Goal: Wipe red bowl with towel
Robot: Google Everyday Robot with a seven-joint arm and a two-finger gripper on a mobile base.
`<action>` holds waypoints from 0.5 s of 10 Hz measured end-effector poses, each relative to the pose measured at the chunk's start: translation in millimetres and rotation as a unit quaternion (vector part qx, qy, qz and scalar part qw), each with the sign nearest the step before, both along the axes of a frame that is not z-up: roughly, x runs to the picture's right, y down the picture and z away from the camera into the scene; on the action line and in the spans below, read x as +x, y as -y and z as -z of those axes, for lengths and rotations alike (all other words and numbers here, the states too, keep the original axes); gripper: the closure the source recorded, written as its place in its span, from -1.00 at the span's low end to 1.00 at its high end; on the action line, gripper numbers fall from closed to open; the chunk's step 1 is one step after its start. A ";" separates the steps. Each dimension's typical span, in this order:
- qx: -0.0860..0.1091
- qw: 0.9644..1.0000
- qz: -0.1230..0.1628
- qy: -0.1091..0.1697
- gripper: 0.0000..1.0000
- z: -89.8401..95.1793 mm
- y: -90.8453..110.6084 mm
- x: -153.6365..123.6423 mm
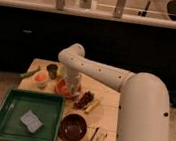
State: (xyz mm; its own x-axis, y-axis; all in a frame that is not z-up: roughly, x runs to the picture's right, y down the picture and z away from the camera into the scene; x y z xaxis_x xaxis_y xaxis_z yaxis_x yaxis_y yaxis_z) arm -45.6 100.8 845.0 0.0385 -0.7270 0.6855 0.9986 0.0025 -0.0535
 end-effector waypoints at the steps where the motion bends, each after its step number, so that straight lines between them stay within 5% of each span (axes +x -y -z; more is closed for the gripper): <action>1: 0.005 1.000 -0.011 -0.006 1.00 -7.1 9.2 6.0; 5: 0.028 0.999 -0.038 -0.003 1.00 -28.8 45.0 -13.5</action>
